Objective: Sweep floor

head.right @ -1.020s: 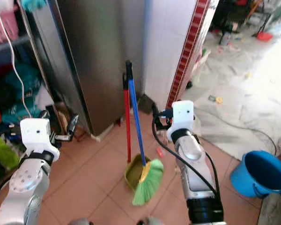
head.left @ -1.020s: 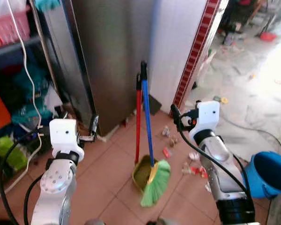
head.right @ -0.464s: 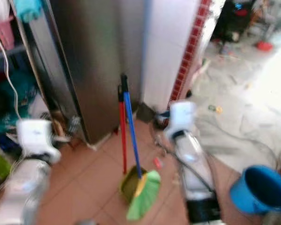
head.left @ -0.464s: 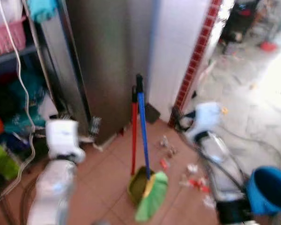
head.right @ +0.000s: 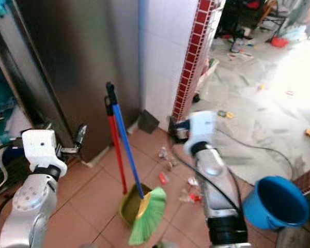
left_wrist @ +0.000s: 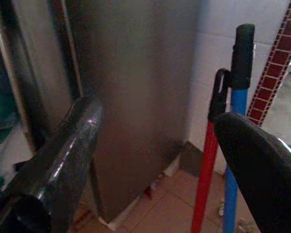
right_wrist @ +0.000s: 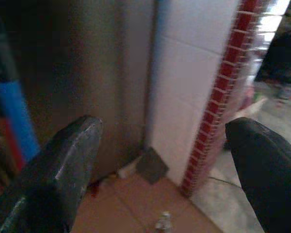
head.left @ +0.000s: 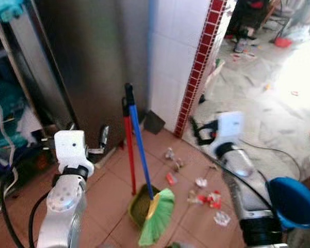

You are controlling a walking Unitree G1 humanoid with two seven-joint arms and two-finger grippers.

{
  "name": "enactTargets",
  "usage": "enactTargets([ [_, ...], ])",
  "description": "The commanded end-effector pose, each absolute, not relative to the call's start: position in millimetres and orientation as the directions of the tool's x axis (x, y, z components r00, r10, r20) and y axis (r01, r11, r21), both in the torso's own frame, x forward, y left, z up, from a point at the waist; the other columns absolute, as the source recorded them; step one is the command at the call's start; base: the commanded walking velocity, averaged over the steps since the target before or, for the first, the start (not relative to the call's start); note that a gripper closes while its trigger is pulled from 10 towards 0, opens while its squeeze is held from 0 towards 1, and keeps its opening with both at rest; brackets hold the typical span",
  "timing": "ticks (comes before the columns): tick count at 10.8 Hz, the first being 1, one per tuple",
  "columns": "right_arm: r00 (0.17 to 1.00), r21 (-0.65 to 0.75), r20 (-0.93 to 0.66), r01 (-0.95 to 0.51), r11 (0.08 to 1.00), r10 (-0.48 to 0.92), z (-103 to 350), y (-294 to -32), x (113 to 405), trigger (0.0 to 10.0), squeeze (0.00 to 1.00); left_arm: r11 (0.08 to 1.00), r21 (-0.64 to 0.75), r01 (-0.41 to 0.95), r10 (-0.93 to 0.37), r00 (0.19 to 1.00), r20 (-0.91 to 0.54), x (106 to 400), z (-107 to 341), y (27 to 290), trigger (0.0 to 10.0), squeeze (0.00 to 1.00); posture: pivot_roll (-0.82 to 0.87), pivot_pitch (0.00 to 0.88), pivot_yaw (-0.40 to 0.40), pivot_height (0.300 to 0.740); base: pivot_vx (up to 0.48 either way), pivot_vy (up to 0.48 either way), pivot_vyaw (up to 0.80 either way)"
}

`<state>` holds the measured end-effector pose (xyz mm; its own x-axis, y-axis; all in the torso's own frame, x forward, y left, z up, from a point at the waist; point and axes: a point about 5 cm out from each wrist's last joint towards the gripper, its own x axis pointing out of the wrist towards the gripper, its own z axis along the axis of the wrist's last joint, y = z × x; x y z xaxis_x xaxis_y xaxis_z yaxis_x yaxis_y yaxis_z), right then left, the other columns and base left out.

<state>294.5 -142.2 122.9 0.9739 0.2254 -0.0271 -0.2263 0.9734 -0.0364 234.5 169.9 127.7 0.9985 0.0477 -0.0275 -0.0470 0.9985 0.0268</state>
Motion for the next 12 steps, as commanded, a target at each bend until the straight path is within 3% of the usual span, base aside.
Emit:
enactTargets([
  [1, 0.964, -0.049, -0.023, -0.267, 0.963, 0.266, 128.9, -140.8, 295.9, 10.0, 0.00, 0.998, 0.040, -0.055, 0.056, 0.998, -0.015, 232.1, 133.7, 172.1, 10.0, 0.00, 0.02, 0.043, -0.058, 0.740, 0.000, 0.000, 0.00],
  [5, 0.878, -0.046, -0.089, -0.475, 0.879, 0.470, 123.5, -132.5, 308.8, 10.0, 0.00, 0.980, 0.159, -0.118, 0.139, 0.982, -0.126, 188.7, 119.5, 187.3, 10.0, 0.00, 0.09, 0.101, -0.072, 0.740, 0.000, 0.000, 0.00],
  [6, 0.856, -0.053, -0.070, -0.515, 0.855, 0.512, 126.0, -125.0, 313.4, 10.0, 0.00, 0.975, 0.185, -0.123, 0.146, 0.983, -0.116, 183.3, 122.2, 187.3, 10.0, 0.00, 0.10, 0.107, -0.082, 0.740, 0.000, 0.000, 0.80],
  [11, 0.868, -0.046, 0.013, -0.495, 0.867, 0.496, 136.2, -107.7, 331.5, 10.0, 0.00, 0.980, 0.187, -0.071, 0.089, 0.992, -0.091, 184.7, 129.6, 174.9, 10.0, 0.00, 0.11, 0.105, -0.083, 0.740, 0.000, 0.000, 0.79],
  [12, 0.878, -0.050, 0.013, -0.477, 0.878, 0.478, 135.7, -105.4, 335.1, 10.0, 0.00, 0.981, 0.181, -0.069, 0.088, 0.992, -0.095, 185.8, 128.8, 173.8, 10.0, 0.00, 0.12, 0.102, -0.087, 0.740, 0.000, 0.000, 0.00],
])
